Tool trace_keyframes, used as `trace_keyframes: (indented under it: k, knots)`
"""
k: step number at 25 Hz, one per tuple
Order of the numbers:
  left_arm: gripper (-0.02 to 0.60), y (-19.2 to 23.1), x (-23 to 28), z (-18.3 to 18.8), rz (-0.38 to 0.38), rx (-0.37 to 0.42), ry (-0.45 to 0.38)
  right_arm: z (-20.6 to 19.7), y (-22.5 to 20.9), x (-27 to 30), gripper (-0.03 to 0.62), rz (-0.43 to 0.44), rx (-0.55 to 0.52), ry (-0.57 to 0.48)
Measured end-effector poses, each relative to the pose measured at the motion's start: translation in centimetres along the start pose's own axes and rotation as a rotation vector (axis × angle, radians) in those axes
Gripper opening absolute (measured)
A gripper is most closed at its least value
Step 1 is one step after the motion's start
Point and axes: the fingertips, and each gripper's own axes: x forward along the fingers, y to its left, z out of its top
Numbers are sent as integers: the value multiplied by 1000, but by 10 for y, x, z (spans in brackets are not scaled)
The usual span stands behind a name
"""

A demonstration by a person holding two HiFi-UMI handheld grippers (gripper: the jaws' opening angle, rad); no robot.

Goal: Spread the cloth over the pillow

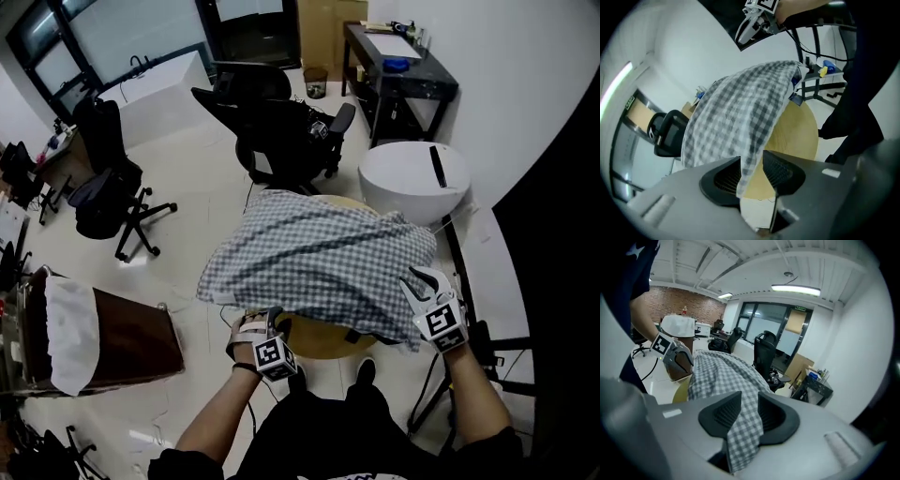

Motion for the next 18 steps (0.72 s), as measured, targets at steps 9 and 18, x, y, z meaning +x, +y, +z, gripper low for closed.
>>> trace_keyframes:
  k: [9,18]
  knots:
    - [136,7,24,-13,-50,231,-92,-9,61,-44,123,-158,164,79]
    - [3,-3,9,-23,-102,315,-154,-24,96,-69,123,-223,224,115]
